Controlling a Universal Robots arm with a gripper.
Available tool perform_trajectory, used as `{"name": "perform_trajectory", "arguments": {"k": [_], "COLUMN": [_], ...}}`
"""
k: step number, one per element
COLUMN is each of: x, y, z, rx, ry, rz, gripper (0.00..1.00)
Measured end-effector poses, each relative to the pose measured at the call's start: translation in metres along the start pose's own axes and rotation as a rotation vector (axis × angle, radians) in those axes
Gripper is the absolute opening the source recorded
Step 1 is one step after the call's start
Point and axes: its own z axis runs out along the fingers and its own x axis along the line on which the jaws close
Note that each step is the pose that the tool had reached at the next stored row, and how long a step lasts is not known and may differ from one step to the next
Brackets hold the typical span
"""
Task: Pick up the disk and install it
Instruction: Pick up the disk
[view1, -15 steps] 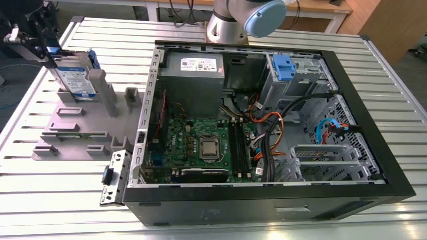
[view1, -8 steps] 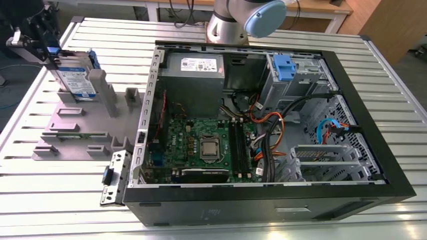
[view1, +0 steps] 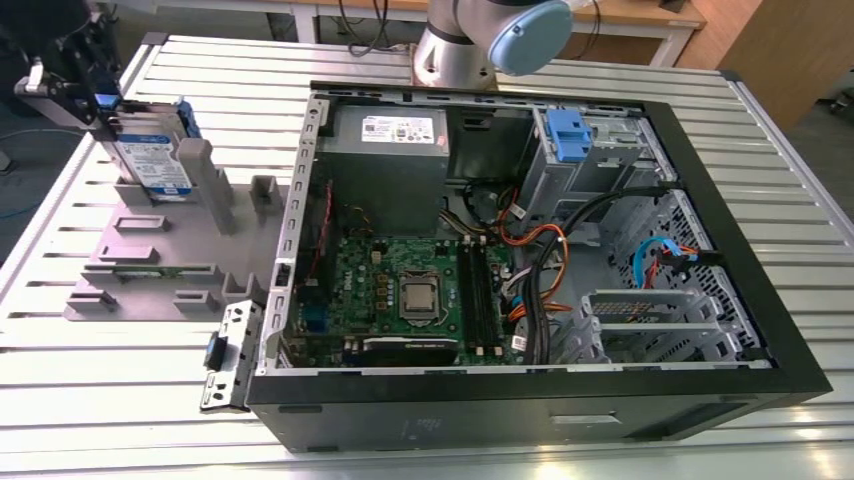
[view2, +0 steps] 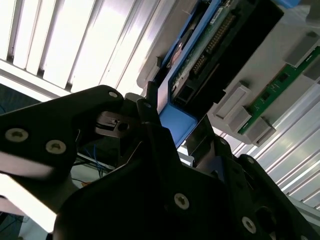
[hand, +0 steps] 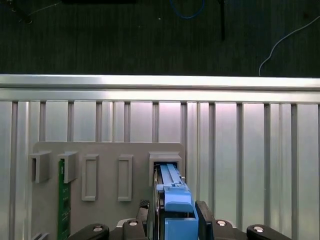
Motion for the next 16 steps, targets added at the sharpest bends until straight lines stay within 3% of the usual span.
{"name": "perform_trajectory", "arguments": {"k": [4,5,16], "x": [0.0,0.0001,0.0002], "y": [0.0,0.0,0.0002], "z": [0.0014,0.0019,0.0058], "rx": [-0.0006,-0.0005,-0.0007], "ry": [0.0002,0.0001,0.0033], "rz": [0.0,0.0,0.0], "gripper": [0.47,0.4,0.4]}}
